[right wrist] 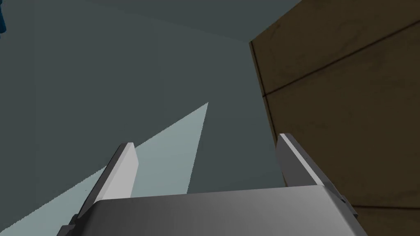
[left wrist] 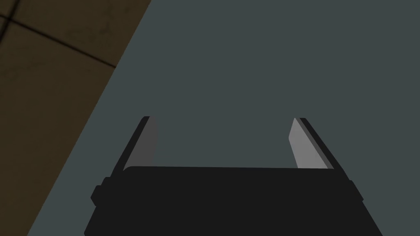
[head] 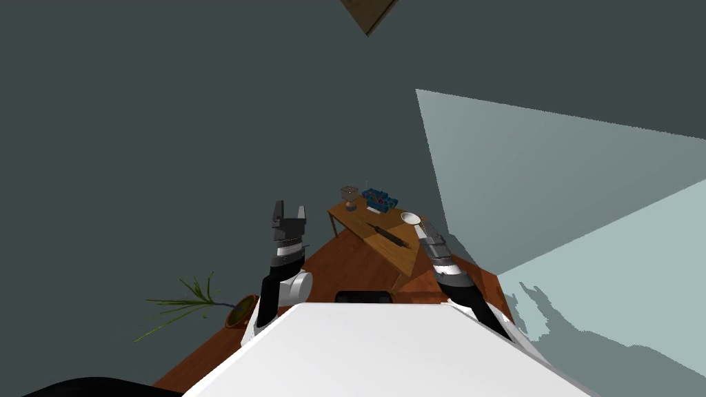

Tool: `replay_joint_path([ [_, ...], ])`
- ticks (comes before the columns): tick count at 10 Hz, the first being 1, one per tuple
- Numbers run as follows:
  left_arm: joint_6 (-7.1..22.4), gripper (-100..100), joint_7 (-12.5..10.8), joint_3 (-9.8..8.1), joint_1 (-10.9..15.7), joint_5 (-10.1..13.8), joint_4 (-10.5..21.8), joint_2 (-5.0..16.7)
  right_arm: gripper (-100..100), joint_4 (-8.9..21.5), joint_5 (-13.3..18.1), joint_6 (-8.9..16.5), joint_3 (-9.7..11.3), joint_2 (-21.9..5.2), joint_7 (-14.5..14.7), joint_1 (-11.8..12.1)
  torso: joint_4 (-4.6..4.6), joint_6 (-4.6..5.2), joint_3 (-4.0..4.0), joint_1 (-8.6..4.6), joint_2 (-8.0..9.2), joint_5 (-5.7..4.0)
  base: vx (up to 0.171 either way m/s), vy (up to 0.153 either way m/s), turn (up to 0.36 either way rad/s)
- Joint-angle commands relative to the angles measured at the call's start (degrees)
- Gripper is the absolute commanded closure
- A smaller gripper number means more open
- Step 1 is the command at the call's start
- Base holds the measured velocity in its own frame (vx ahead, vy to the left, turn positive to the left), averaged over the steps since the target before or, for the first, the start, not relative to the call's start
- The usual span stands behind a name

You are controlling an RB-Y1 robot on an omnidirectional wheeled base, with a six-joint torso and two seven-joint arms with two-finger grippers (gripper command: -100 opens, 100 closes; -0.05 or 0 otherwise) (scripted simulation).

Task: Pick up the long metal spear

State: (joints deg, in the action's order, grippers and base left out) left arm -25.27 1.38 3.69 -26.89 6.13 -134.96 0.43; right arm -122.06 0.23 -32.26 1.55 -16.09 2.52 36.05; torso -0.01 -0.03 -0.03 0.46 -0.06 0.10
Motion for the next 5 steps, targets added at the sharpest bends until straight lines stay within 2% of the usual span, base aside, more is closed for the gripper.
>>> replay_joint_path([
  [1, 0.0, 0, 0.0, 0.00, 0.0, 0.0, 0.0, 0.0, -100, 0.4, 0.6, 0.3, 0.8, -2.1, 0.5, 1.5, 0.00, 0.00, 0.00, 0.00, 0.00, 0.00, 0.040, 0.093, 0.144],
  [2, 0.0, 0, 0.0, -0.01, 0.0, 0.0, 0.0, 0.0, -100, 2.5, 1.4, 0.7, 1.6, -4.1, 0.9, 2.6, -0.01, 0.04, -0.01, -0.11, -0.02, 0.00, 0.045, 0.076, 0.212],
  [3, 0.0, 0, 0.0, -0.01, 0.0, 0.0, 0.0, 0.0, -100, 2.5, 1.4, 0.7, 1.6, -4.6, 0.9, 2.6, -0.01, 0.01, -0.03, -0.18, -0.05, -0.03, 0.033, 0.053, 0.141],
  [4, 0.0, 0, 0.0, -0.01, 0.0, 0.0, 0.0, 0.0, -100, 4.7, 2.1, 1.1, 2.4, -6.7, 1.4, 3.7, 0.00, 0.04, -0.01, -0.26, 0.00, -0.04, 0.032, 0.075, 0.311],
  [5, 0.0, 0, 0.0, -0.01, 0.0, 0.0, 0.0, 0.0, -100, 4.7, 2.1, 1.1, 2.4, -7.2, 1.4, 3.7, 0.00, 0.01, 0.00, -0.21, 0.01, -0.04, 0.033, 0.057, 0.137],
])
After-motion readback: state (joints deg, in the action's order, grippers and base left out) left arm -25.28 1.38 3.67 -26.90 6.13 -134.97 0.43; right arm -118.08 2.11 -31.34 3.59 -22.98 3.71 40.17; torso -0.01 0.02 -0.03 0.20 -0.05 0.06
